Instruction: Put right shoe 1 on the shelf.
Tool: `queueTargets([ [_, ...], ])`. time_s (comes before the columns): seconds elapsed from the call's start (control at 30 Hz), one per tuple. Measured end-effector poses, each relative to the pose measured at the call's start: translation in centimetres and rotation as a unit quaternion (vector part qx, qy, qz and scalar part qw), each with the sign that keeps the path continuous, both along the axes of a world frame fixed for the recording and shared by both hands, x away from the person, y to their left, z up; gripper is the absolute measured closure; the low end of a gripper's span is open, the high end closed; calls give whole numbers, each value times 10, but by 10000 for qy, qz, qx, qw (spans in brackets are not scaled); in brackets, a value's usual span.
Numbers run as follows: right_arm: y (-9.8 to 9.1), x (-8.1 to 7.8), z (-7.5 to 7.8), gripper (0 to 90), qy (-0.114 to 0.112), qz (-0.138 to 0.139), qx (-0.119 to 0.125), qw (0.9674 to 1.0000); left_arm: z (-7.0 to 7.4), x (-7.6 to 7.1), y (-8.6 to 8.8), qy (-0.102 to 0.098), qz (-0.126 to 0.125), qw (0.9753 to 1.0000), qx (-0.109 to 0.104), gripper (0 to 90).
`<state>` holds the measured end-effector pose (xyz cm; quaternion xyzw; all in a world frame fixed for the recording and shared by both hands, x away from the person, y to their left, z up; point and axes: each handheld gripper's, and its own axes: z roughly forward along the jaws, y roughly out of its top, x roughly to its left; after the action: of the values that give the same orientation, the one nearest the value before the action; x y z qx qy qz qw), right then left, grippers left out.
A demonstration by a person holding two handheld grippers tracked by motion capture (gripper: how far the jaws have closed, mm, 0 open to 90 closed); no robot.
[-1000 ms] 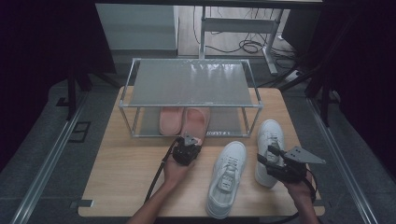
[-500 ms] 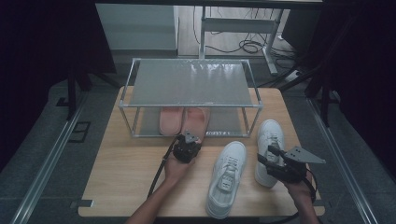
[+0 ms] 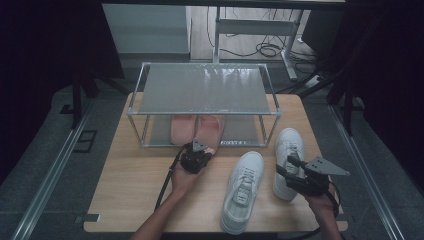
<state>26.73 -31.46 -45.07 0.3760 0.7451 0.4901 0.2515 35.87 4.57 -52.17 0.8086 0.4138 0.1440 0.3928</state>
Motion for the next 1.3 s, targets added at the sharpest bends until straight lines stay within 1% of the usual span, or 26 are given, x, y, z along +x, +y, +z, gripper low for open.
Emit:
queueTargets([
  [0.13,0,0,0,434,-3,-2,-5,10000,-1,6,-2,3,15,10000,-36,900],
  [0.23,0,0,0,434,-2,3,-9,10000,-1,11,-2,9,72,10000,-54,900],
  [0.37,0,0,0,434,4,0,-7,10000,-4,24,1,92,233,9993,-279,900],
  [0.43,0,0,0,434,5,0,-3,10000,-4,26,1,107,250,9992,-285,900],
  [0.5,0,0,0,434,6,-2,-1,10000,-4,29,0,89,230,9995,-208,900],
  [0.57,0,0,0,434,0,0,-5,10000,-5,35,-2,94,273,9993,-246,900],
  [0.63,0,0,0,434,-1,0,-4,10000,-5,37,-2,106,288,9992,-252,900],
  [0.77,0,0,0,434,10,-5,2,10000,-5,44,-5,109,327,9992,-203,900],
  [0.83,0,0,0,434,10,-5,0,10000,-6,48,-6,97,393,9988,-280,900],
  [0.93,-1,0,1,434,-6,-3,-3,10000,-8,51,-5,134,441,9983,-365,900],
  [1.03,0,-1,2,434,-33,3,-20,10000,-9,52,-5,135,478,9980,-394,900],
  [1.3,1,-1,2,433,-38,12,-26,10000,-8,51,-5,107,507,9980,-352,900],
])
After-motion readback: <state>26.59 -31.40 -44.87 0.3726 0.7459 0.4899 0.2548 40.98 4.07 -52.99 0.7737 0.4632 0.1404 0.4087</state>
